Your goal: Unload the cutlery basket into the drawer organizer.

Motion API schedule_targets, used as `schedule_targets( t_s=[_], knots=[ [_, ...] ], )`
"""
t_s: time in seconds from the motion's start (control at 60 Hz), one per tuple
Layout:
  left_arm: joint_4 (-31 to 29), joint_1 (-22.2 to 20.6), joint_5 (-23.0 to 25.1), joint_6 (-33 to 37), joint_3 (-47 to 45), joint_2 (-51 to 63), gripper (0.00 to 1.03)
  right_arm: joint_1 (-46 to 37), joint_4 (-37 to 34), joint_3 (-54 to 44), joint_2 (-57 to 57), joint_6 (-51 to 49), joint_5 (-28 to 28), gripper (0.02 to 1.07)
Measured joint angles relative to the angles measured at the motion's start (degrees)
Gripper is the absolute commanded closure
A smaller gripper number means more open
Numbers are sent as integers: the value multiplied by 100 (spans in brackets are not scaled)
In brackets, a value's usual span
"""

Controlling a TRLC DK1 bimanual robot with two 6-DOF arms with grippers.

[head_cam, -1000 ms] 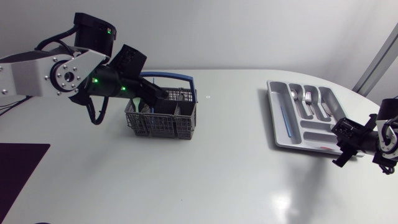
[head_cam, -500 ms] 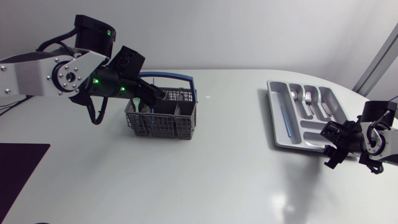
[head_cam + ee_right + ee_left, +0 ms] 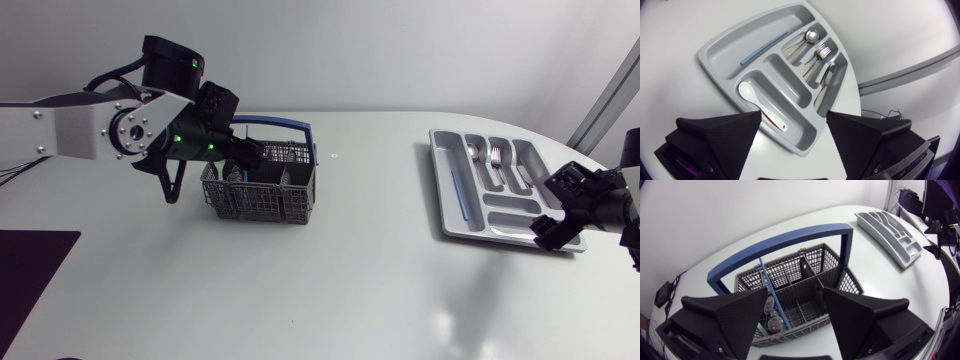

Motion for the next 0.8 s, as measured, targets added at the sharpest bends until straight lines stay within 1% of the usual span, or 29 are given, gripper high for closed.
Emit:
schedule_targets(
  t_s=[0.217, 0.233, 0.35, 0.433, 0.483, 0.517, 0.617, 0.683, 0.733, 0.8],
  knots=[
    [197, -7, -595, -310, 11, 474, 27, 319, -328, 76, -286, 610, -57, 11],
    [221, -9, -636, -332, 11, 518, 30, 339, -334, 76, -297, 647, -55, 11],
    [483, -22, -820, -466, 11, 678, 38, 525, -424, 76, -407, 855, -55, 11],
    [632, -22, -852, -584, 33, 713, 39, 697, -498, 74, -490, 942, -48, 11],
    [682, -22, -896, -625, 98, 765, 43, 807, -498, 70, -533, 1008, -17, 11],
    [704, -22, -935, -640, 151, 811, 43, 890, -496, 59, -566, 1043, 11, 11],
    [708, -22, -1008, -693, 306, 997, 45, 1106, -498, 28, -625, 1161, 105, 11],
    [708, -22, -1102, -721, 398, 1150, 49, 1235, -498, 11, -643, 1246, 144, 11],
    [708, -22, -1147, -754, 448, 1255, 49, 1316, -498, -2, -643, 1305, 170, 11],
    [708, -22, -1222, -761, 490, 1353, 54, 1405, -511, -17, -649, 1349, 201, 11]
  ],
)
